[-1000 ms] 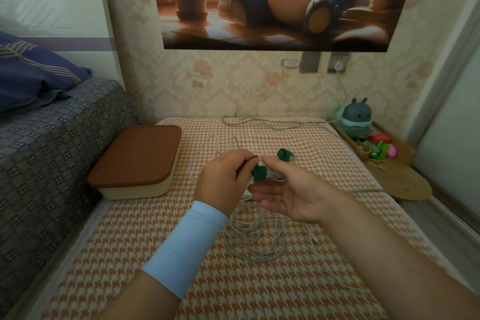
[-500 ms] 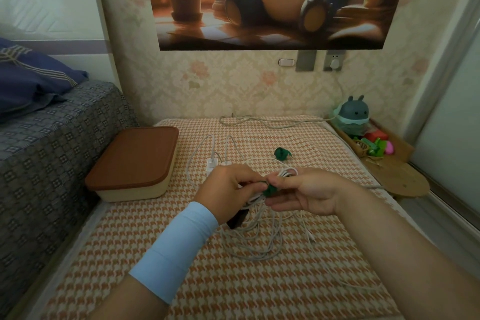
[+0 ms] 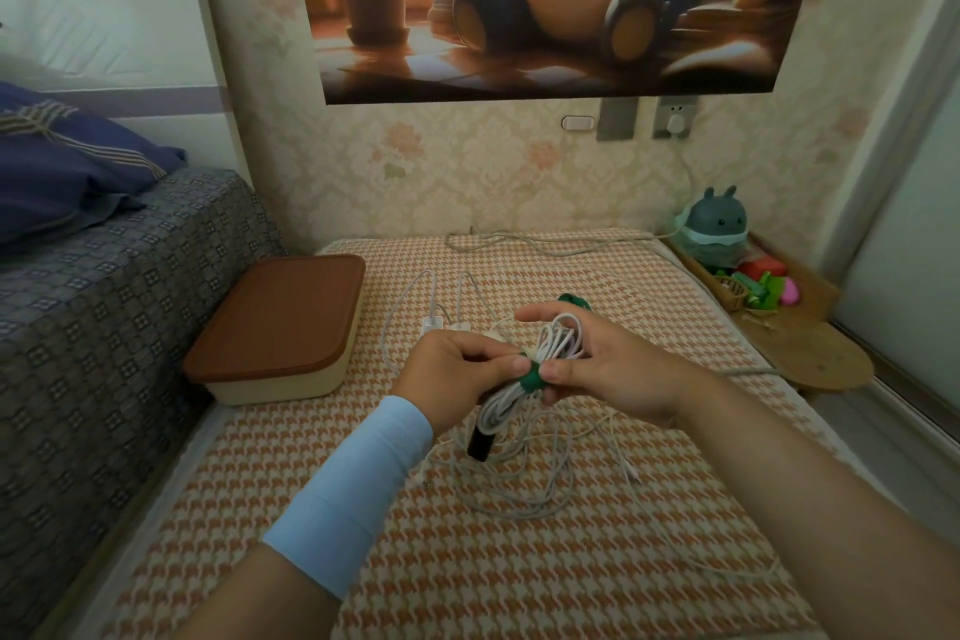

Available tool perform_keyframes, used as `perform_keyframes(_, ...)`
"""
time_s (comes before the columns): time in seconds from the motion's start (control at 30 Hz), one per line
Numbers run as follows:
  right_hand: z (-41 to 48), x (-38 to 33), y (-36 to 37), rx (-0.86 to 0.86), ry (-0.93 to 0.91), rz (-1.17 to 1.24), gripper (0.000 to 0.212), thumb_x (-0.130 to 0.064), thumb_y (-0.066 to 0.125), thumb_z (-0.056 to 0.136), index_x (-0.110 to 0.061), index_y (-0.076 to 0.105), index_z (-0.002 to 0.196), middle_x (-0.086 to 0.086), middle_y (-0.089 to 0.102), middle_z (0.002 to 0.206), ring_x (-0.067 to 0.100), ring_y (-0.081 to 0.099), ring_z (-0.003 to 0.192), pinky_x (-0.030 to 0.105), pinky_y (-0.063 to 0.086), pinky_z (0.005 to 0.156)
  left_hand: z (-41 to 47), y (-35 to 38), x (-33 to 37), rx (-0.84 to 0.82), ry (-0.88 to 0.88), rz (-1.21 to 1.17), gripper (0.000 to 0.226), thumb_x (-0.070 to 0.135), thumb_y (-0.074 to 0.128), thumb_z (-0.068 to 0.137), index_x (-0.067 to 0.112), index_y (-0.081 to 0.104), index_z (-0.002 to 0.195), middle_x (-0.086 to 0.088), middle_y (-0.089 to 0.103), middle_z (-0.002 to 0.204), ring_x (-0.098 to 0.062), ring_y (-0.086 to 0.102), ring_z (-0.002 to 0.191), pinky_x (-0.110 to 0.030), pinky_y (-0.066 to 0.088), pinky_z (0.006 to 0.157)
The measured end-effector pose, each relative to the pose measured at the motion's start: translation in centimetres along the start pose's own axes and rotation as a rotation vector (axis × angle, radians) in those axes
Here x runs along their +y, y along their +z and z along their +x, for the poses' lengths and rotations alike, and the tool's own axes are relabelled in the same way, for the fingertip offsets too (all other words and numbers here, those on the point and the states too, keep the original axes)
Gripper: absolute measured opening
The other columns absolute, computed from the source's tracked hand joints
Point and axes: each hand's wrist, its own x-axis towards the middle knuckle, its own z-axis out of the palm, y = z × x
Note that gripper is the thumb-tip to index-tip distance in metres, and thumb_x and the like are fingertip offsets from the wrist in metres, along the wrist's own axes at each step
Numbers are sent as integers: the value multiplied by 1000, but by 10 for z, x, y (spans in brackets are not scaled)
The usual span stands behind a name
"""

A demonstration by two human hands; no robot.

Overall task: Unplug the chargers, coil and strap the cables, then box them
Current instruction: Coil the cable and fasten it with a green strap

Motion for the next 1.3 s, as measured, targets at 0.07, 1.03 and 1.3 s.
perform_keyframes(0.07, -1, -3, 3, 5, -12, -38, 62, 3, 61, 96, -27, 42, 146, 13, 61, 107, 16, 70, 84, 31, 57, 80, -1, -3, 0, -27, -104, -103, 5, 11, 80, 78, 15, 77, 80, -2, 75, 77, -15, 69, 72, -23, 54, 66)
perform_keyframes(1.03, 53, -17, 151, 202, 159, 46, 49, -24, 77, 90, -26, 48, 129, 11, 75, 93, 25, 74, 64, 35, 59, 53, -59, -128, -37, 37, -267, 316, 21, 26, 68, 92, 20, 75, 111, 4, 74, 102, -7, 63, 86, -21, 49, 76)
perform_keyframes(1.3, 75, 22, 193, 143, 212, -356, 48, -28, 79, 87, -18, 54, 127, 11, 74, 79, 19, 70, 58, 30, 53, 49, -83, -136, -80, 2, -403, 526, 10, 25, 73, 87, 19, 78, 94, 1, 73, 81, -21, 71, 79, -38, 62, 75)
